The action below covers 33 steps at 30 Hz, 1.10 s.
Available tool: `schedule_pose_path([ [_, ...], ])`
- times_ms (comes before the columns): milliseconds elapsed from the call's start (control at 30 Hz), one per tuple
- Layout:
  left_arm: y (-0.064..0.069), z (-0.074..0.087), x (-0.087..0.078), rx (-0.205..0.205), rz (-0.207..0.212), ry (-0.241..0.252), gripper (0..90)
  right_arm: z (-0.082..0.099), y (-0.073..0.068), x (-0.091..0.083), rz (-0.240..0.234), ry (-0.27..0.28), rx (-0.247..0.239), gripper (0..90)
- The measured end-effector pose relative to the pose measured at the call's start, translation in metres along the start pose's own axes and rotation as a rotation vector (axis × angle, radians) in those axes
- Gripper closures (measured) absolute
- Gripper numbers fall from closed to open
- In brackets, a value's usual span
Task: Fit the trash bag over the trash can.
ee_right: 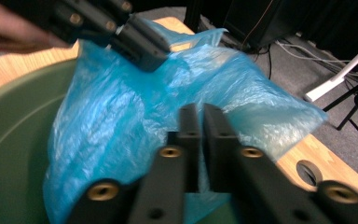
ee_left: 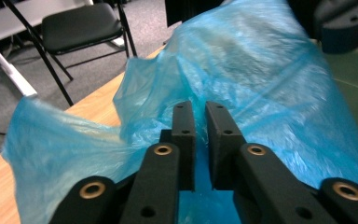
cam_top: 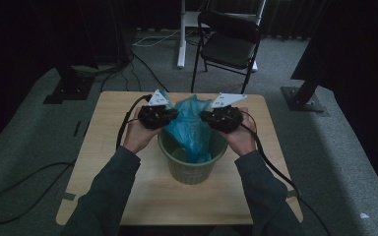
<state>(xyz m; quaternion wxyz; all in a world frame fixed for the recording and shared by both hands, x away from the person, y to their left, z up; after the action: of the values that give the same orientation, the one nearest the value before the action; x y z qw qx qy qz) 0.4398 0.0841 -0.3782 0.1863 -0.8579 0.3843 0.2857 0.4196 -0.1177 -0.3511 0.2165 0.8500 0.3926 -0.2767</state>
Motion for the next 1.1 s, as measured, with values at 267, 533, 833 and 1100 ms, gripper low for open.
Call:
schedule_pose_path([
  [267, 0.011, 0.003, -0.008, 0.030, -0.003, 0.036, 85.5, -0.011, 0.007, -0.006, 0.053, 0.028, 0.023, 66.2],
  [533, 0.023, 0.006, -0.010, 0.041, 0.011, 0.055, 85.5, -0.033, 0.008, 0.007, 0.091, -0.013, 0.007, 59.2],
  [833, 0.025, 0.012, -0.015, 0.040, 0.018, 0.064, 84.4, -0.028, 0.007, 0.028, 0.076, -0.113, 0.005, 83.9],
  [1100, 0.021, 0.016, -0.018, 0.011, 0.037, 0.078, 72.9, -0.028, -0.003, 0.018, 0.076, -0.079, -0.032, 89.9],
])
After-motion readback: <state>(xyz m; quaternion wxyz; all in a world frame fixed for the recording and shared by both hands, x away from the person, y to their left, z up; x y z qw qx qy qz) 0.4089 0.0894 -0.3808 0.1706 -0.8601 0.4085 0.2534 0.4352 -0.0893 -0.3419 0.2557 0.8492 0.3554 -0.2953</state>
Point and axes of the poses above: each handheld gripper's, and its own axes: x roughly forward along the jaws, z roughly out of its underside, y roughly to its right, the point moved 4 cm from there along x, roughly forward along the jaws, and after that the axes turned 7 degrees about -y, right-handed, at the moved point
